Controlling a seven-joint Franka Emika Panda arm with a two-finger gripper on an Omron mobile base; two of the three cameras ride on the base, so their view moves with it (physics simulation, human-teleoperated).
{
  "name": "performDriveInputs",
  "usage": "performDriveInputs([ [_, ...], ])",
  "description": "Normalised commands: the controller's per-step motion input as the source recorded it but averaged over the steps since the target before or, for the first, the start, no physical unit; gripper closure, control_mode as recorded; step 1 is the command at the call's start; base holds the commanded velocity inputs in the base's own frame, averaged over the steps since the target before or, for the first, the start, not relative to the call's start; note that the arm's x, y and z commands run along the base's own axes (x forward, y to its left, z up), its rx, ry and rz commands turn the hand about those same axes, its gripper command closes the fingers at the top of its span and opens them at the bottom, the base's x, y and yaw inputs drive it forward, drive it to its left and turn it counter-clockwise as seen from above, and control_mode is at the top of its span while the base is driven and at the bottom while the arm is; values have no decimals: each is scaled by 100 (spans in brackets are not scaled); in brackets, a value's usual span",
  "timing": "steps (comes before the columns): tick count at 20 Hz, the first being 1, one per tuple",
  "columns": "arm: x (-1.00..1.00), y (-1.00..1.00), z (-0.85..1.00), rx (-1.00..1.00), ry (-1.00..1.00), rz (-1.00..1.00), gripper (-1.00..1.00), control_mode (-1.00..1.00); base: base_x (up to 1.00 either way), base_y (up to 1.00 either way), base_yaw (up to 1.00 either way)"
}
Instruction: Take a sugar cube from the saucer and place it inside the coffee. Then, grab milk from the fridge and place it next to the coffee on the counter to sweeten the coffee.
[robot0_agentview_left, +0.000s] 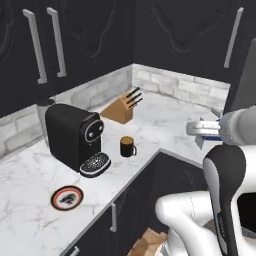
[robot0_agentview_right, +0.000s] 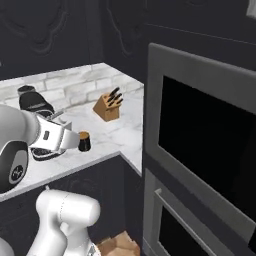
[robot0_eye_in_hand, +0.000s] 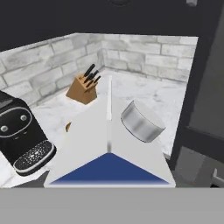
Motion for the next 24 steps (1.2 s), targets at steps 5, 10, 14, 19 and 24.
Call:
performDriveInputs([
  [5,0,0,0,0,0,0,100,100,55,3,32],
  [10,0,0,0,0,0,0,100,100,16,1,22],
  [14,0,0,0,0,0,0,100,100,0,0,6],
  [19,0,0,0,0,0,0,100,100,2,0,0],
  [24,20,0,-14,-2,5,0,100,-100,5,0,0],
])
